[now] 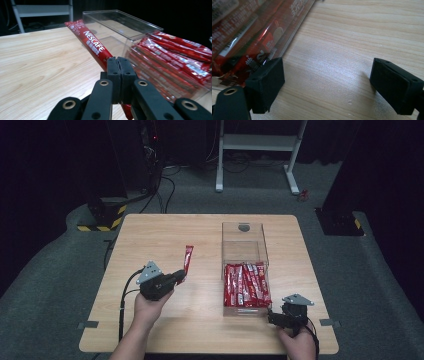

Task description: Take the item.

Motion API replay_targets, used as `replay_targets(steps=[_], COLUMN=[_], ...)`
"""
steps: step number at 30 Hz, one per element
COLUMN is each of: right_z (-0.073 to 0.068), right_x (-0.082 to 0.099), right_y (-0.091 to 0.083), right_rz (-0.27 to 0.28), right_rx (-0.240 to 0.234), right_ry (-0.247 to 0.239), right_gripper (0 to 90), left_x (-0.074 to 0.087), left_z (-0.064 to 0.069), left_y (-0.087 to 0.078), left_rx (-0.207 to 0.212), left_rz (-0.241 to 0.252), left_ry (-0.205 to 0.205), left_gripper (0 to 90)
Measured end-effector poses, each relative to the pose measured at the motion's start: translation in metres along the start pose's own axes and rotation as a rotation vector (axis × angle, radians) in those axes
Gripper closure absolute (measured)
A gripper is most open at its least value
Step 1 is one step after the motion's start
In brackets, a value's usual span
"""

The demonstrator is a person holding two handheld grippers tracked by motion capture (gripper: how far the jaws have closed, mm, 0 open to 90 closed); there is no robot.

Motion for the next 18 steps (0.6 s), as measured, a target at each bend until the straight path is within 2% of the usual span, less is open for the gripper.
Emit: replay_targets(steps=[10, 18], right_z=[0.000, 0.000], right_x=[0.000, 0.000], right_y=[0.000, 0.000], right_rz=[-0.001, 0.000], right_rx=[-0.001, -0.001], right_ry=[0.001, 0.000], right_gripper=[12.3, 12.3], left_x=[0.009, 0.018], left_z=[-0.023, -0.038], left_y=[-0.008, -0.007], left_rx=[-0.057, -0.092], left_rz=[0.000, -0.023], left_ry=[-0.043, -0.061], left_gripper=[89.1, 89.1])
Point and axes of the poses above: each handheld gripper's, and its own axes: y roughly forward along the jaws, x roughly out of its underside, z roughly to its right, the point moved 3 cm from there along y, roughly forward along the jaws, and after that the axes turned 9 degrees about x, right-handed, at the moved point
